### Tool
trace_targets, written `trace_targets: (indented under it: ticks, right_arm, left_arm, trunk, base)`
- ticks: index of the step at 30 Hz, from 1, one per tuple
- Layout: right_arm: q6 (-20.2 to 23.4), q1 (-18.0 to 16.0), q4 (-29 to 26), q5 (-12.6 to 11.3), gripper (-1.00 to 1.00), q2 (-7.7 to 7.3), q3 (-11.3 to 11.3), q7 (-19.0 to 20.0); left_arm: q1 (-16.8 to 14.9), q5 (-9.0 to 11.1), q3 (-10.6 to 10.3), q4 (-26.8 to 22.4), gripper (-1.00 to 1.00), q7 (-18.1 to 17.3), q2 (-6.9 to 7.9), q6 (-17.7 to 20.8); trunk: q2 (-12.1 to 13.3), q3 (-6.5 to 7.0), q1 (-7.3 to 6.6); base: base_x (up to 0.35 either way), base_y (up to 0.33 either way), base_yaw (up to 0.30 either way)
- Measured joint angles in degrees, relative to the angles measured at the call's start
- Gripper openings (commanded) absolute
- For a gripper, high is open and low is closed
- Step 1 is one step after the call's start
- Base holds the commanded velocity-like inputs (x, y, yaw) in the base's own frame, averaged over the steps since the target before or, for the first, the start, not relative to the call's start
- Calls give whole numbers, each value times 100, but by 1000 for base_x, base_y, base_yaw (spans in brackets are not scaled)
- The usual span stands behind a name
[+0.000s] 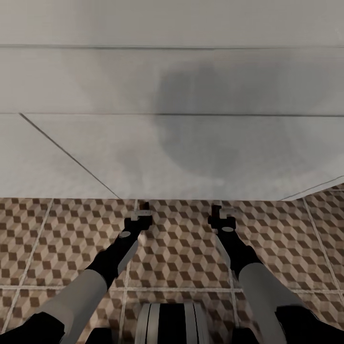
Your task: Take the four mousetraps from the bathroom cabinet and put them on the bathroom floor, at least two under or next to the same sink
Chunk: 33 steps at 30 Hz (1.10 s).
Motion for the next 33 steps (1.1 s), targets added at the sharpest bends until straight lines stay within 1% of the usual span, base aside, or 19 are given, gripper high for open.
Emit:
trace_targets:
  ticks: [4, 8, 33]
  right_arm:
    - [4, 0, 0, 0, -100, -4, 0, 4]
    - [2, 0, 0, -2, -100, -7, 0, 9]
    - [9, 0, 0, -23, -100, -8, 3, 26]
  left_arm:
    - [0, -58, 2, 1, -100, 2, -4, 2]
    - [0, -74, 12, -7, -100, 2, -5, -16]
    - [0, -88, 16, -8, -100, 2, -4, -27]
  trunk:
    - [0, 0, -1]
    - [0, 0, 1]
    - [0, 0, 2]
  base:
    - [226, 0, 0]
    - [93, 0, 0]
    - [6, 0, 0]
